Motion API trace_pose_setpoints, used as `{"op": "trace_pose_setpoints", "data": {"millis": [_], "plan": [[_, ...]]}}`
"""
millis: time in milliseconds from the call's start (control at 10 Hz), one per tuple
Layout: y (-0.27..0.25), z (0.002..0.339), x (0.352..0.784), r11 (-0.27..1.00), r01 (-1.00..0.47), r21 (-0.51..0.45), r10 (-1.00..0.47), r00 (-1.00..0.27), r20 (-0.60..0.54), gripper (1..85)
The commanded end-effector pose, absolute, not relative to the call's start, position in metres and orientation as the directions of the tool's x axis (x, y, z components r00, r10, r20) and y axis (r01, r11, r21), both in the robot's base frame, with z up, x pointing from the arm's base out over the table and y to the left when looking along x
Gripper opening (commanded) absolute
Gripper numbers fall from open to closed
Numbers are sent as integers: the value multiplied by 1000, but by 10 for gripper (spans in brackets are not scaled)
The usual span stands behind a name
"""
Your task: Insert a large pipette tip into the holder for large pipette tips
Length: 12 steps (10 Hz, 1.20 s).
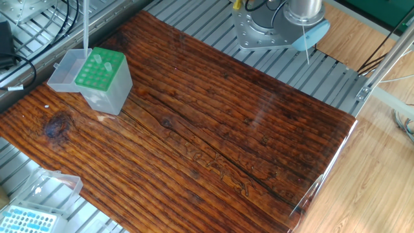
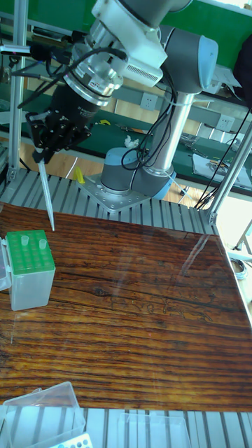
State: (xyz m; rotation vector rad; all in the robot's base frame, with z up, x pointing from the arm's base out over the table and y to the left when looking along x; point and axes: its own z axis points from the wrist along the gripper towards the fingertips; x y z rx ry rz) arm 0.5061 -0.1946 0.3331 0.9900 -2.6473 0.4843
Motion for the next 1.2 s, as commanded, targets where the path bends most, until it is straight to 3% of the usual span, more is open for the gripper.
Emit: {"op": "trace_pose_setpoints", "data": {"millis": [0, 200, 500, 1100], "plan": [[-202, 341, 509, 620, -767, -166, -659, -623, 421, 10], [-224, 341, 520, 547, -814, -196, -667, -565, 485, 10], [-223, 340, 529, 521, -827, -209, -680, -551, 483, 10], [-207, 302, 542, 570, -801, -183, -674, -583, 455, 10]]}}
